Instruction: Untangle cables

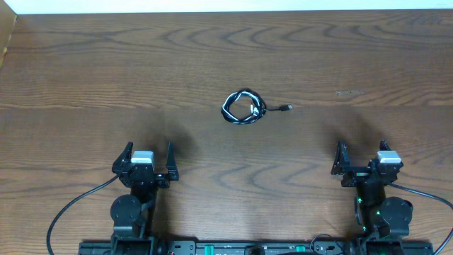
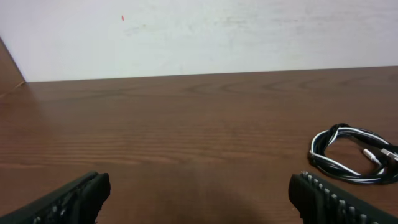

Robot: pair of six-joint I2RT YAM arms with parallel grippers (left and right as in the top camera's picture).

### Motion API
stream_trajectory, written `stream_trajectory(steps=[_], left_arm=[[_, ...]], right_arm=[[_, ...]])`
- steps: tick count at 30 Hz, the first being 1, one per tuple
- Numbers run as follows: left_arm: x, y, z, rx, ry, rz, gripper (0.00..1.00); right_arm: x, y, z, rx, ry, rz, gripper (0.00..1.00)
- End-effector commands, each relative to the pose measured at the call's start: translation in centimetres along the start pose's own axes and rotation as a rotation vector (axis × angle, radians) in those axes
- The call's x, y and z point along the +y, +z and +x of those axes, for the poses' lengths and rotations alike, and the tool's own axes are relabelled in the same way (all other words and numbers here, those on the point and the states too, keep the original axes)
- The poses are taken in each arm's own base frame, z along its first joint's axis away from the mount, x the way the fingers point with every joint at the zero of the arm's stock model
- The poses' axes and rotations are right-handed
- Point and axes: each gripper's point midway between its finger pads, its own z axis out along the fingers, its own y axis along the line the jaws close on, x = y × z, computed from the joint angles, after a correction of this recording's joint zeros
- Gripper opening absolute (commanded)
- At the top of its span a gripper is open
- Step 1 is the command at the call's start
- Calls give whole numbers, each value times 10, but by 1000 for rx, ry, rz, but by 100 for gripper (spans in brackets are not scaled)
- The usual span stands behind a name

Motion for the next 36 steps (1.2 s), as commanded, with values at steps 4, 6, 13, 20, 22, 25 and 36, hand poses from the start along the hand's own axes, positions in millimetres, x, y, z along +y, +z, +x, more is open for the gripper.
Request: stream_trajectory(steps=[4,6,13,20,22,25,36], left_arm=[[4,-9,-31,-37,-14,-14,97],[3,-12,-39,-42,-14,-7,97],[0,-18,-66,-41,-36,13,97],[-4,-9,-84,78,-38,44,97],[-8,-5,-93,111,-41,67,97],[-14,4,-105,167,-46,109,97],[-19,44,-132,475,-135,131,97]], right_arm=[[15,-5,-22,-36,12,-73,99],[19,-7,-30,-51,32,-89,99],[24,-18,-59,-72,45,-107,99],[29,-23,-75,-28,40,-116,99],[34,-23,-83,-21,40,-143,99],[40,-22,-98,-15,40,-167,99],[62,10,-121,198,70,-259,99]])
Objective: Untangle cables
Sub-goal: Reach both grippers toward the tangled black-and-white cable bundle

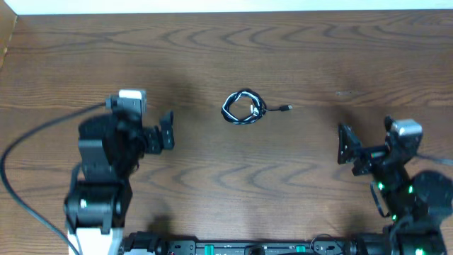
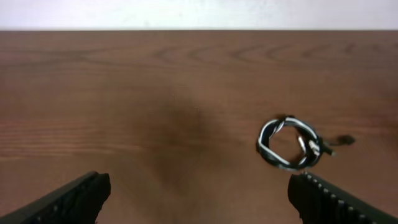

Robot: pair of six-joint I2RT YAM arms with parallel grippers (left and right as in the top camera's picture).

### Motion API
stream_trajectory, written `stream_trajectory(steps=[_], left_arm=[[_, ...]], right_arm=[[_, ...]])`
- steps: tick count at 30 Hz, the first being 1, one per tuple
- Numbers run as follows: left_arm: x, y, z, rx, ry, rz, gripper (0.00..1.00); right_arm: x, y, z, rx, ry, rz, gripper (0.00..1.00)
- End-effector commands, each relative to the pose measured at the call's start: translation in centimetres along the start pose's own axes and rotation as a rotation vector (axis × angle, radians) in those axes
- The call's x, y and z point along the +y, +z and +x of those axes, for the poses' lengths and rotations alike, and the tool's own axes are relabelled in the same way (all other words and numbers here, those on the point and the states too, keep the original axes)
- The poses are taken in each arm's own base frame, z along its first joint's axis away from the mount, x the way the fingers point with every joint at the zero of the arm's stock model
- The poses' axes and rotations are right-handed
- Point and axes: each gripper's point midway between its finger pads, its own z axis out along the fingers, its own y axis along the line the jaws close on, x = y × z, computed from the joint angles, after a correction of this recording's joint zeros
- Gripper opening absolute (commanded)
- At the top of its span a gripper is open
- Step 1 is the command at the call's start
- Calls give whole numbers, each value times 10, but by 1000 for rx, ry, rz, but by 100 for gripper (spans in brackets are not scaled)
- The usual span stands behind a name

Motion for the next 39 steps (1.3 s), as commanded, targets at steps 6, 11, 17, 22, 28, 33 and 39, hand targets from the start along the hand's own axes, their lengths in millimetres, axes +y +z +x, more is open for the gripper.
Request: stream_trajectory(steps=[6,11,17,22,28,33,39], left_arm=[[-21,29,-36,159,-69,135,97],[-38,56,-49,275,-103,241,97],[-54,93,-51,363,-95,285,97],[-62,118,-49,374,-134,338,97],[-82,152,-20,472,-147,432,77],[-104,206,34,623,-205,332,67],[-118,245,78,680,-166,208,66]], right_arm=[[24,31,-19,197,25,-133,99],[23,56,-33,293,33,-144,99],[31,93,-28,415,75,-238,99],[26,123,-3,489,146,-249,99],[34,138,30,611,275,-323,93],[28,150,68,728,326,-303,70],[26,154,82,769,324,-278,68]])
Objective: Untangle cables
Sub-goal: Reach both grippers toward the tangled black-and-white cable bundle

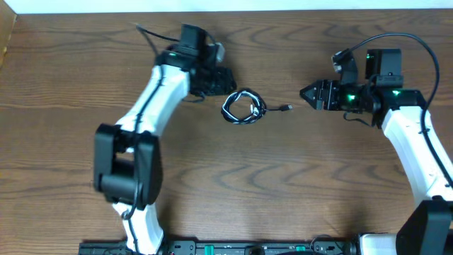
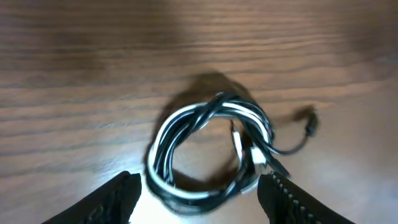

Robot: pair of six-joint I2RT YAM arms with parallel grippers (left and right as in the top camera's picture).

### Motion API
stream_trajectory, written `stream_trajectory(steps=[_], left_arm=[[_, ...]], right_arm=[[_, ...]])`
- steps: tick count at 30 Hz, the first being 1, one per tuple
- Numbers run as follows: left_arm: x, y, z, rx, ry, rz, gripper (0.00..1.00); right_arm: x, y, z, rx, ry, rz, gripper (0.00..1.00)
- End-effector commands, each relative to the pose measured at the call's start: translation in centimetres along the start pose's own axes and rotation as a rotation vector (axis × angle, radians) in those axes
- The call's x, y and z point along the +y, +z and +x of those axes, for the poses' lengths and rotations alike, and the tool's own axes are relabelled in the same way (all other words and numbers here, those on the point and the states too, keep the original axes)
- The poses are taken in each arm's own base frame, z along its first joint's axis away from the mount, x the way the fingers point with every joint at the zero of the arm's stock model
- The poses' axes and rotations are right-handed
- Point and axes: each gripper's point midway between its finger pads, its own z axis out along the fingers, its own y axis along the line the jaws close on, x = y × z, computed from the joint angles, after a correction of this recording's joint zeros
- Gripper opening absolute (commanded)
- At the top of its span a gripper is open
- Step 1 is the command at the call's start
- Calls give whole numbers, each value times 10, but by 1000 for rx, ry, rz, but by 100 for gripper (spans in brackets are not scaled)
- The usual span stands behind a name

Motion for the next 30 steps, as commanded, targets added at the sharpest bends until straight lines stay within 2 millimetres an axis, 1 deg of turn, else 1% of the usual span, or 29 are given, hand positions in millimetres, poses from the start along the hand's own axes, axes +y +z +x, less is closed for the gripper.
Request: stream_trajectory(steps=[1,4,6,8,10,12,13,16,20,22,25,27,28,30], left_arm=[[11,22,1,1,-26,-120,65],[20,41,14,51,-23,-178,62],[24,49,23,88,-39,-191,59],[29,51,31,114,-101,-215,55],[35,49,35,119,-157,-249,52],[38,48,37,121,-198,-267,49],[41,47,41,126,-245,-289,45],[42,45,51,148,-354,-317,44],[41,48,60,161,-414,-330,44],[40,52,69,174,-454,-343,44],[40,60,76,180,-496,-351,44],[42,68,80,190,-538,-357,44],[43,71,82,196,-554,-360,42],[46,75,86,207,-568,-370,26]], right_arm=[[3,0,-3,-5,-9,10,68],[2,3,-1,1,-18,41,68],[0,4,0,6,-20,61,68],[-2,5,1,8,-21,78,69],[-4,5,1,7,-22,95,69],[-5,5,1,5,-25,104,69],[-5,5,0,4,-27,103,69],[-9,5,0,2,-27,131,71],[-11,5,0,0,-27,143,72],[-11,5,0,1,-27,143,72],[-11,5,0,1,-27,143,72],[-11,5,1,3,-26,144,72],[-11,5,1,5,-24,144,72],[-12,5,3,14,-19,146,72]])
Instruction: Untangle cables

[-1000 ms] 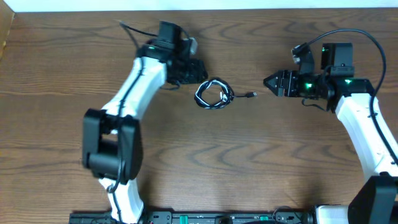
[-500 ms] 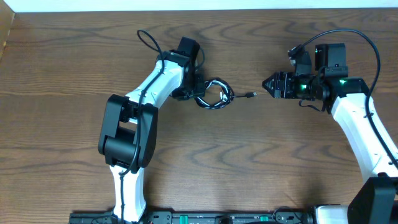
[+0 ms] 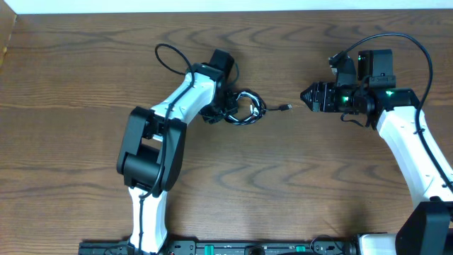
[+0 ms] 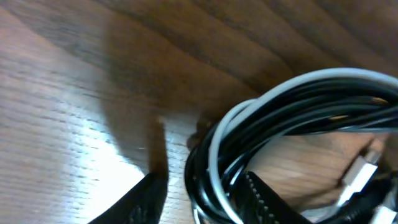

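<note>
The tangled black-and-white cable bundle lies coiled on the wooden table, with a thin lead ending in a small plug pointing right. My left gripper is down at the coil's left side. In the left wrist view its jaws stand open astride several strands of the cable bundle, with a strip of wood showing beside the left finger. My right gripper hovers just right of the plug, pointing at it; its jaw state cannot be read from above.
The left arm's own black lead loops above the table behind it. The table's far edge meets a white wall at the top, and a side edge shows at the far left.
My left gripper moved from just upper left of the coil down onto its left side, and its jaws have narrowed round the strands. The right gripper and the cable have barely moved.
Both arms were folded at the table's near edge, with the coil untouched at centre. Then they had lifted and spread outward. A second ago each stood beside the coil, left and right. Now the left jaws straddle the coil's left strands.
</note>
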Robot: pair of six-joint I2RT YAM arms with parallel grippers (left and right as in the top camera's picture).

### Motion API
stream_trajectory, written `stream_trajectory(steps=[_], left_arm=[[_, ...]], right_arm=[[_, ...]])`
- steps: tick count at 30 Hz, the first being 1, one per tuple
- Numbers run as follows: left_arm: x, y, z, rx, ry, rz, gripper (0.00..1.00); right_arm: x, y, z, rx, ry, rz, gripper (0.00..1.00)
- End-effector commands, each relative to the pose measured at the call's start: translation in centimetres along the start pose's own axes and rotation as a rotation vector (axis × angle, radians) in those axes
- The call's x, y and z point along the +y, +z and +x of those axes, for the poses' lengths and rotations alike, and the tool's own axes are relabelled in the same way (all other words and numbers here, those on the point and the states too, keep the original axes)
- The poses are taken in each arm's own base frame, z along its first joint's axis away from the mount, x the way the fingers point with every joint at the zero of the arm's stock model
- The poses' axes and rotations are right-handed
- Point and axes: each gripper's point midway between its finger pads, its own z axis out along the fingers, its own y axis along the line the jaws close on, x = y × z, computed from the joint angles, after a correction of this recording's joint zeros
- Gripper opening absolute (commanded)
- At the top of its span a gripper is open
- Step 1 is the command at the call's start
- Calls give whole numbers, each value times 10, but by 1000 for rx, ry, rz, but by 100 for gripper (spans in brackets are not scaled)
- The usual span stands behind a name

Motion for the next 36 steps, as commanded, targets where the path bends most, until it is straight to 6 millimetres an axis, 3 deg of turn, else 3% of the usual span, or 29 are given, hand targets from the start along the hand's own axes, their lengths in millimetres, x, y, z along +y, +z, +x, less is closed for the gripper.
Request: stream_trajectory(steps=[1,2,5,8,11,17,21,24,31,33,36], left_arm=[[13,19,6,37,-71,-49,15],[13,18,6,38,-73,-50,8],[9,14,3,32,-59,-34,7],[-12,-6,0,25,44,55,7],[-41,-61,-2,-53,199,186,7],[-71,-158,16,-178,400,400,7],[-79,-198,30,-229,484,488,8],[-79,-212,34,-249,495,508,8],[-79,-212,34,-241,460,511,7],[-72,-209,26,-263,409,468,7],[-55,-205,8,-326,260,364,8]], right_arm=[[4,-1,0,6,1,-3,72],[4,-1,0,8,2,-3,72],[4,-1,0,9,3,-3,72],[6,-1,0,10,28,-13,74],[25,1,1,14,4,-90,74],[58,6,-3,-4,-51,-183,74],[74,9,-4,-10,-68,-221,73],[86,10,-4,-11,-63,-251,71],[99,13,2,8,-42,-268,66],[93,16,5,23,16,-226,60],[79,18,5,21,117,-149,60]])
